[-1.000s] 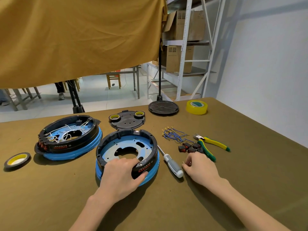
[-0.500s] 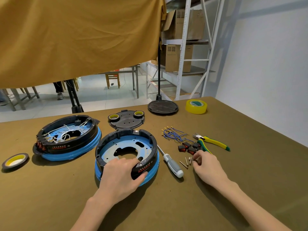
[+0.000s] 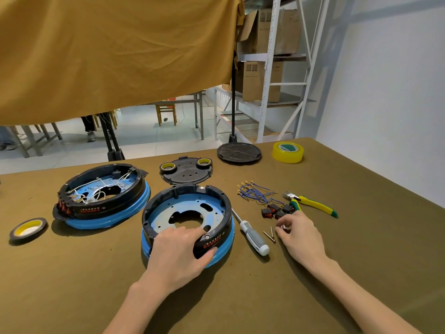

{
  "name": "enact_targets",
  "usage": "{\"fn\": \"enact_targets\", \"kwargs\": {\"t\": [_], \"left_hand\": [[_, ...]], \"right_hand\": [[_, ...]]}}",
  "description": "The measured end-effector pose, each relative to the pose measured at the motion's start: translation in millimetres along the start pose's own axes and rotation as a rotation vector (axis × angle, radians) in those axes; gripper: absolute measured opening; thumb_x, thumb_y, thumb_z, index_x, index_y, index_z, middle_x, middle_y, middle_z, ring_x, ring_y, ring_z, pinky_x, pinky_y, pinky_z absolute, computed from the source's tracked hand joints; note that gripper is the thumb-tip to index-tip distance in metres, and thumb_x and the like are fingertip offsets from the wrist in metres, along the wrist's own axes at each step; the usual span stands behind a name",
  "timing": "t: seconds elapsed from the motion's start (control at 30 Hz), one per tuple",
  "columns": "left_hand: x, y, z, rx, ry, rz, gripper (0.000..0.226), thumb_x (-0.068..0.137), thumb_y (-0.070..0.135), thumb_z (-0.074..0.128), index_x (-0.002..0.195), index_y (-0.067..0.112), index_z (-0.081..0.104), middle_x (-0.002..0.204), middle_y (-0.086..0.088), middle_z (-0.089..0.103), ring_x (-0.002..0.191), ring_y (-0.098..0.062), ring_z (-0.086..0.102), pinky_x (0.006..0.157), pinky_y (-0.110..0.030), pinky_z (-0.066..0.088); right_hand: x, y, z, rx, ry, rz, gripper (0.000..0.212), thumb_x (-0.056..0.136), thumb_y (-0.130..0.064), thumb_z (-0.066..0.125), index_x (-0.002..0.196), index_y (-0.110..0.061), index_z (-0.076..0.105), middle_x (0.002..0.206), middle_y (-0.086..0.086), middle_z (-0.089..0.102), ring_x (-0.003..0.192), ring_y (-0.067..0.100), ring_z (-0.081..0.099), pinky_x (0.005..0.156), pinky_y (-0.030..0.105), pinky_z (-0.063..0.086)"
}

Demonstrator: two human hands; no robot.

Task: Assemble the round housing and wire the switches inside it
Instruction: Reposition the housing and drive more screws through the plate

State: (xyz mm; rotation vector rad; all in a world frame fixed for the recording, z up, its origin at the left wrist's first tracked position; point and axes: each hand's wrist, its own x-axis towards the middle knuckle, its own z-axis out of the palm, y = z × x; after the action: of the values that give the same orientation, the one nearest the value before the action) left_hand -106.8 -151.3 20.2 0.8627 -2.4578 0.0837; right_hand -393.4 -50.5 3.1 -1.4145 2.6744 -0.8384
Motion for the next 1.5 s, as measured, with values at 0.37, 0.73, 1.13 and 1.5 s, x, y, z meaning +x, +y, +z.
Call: {"fn": "enact_targets", "kwargs": {"t": [0.37,0.73,1.13,1.5], "left_hand": [[-5.3,-30.0,-10.5,-0.145,-0.067,0.056,0.067,0.097,0.079,0.031,0.075,0.032,0.073,0.063,0.019,0.06,0.066,-0.003,0.051,0.084,-0.02,0.037],[13.8,-6.9,-14.1,-0.233,-0.179,-0.002,0.051,0.091,0.074,0.043,0.12,0.039,0.066,0.113,0.025,0.057,0.107,0.004,0.046,0.098,-0.019,0.034],[51.4,13.7,6.5,-0.291,-0.69,-0.176,0.065,0.096,0.067,0.048,0.128,0.01,0.054,0.16,-0.003,0.029,0.128,-0.023,0.052,0.102,-0.045,0.049],[58.0,-11.0,-5.8,-0.341,-0.85,-0.06,0.097,0.089,0.069,0.058,0.162,0.02,0.018,0.165,0.018,0.006,0.142,-0.02,0.041,0.109,-0.037,0.043]], "right_hand": [[14.2,-74.8,8.5,0.656,0.042,-0.24,0.017,0.087,-0.011,0.079,0.101,-0.021,0.078,0.086,-0.014,0.074,0.082,0.003,0.069,0.074,0.017,0.056],[23.0,-85.0,17.3,0.577,-0.027,-0.408,0.018,0.091,-0.009,0.075,0.103,-0.02,0.082,0.094,-0.016,0.076,0.09,0.003,0.071,0.082,0.024,0.059],[43.5,-87.3,12.8,0.456,-0.101,-0.505,0.021,0.092,-0.006,0.074,0.102,-0.022,0.082,0.097,-0.018,0.073,0.096,0.001,0.068,0.079,0.017,0.055],[53.9,-88.8,0.4,0.373,-0.237,-0.503,0.017,0.094,-0.009,0.073,0.1,-0.022,0.082,0.096,-0.013,0.072,0.094,0.006,0.068,0.077,0.02,0.055]]}}
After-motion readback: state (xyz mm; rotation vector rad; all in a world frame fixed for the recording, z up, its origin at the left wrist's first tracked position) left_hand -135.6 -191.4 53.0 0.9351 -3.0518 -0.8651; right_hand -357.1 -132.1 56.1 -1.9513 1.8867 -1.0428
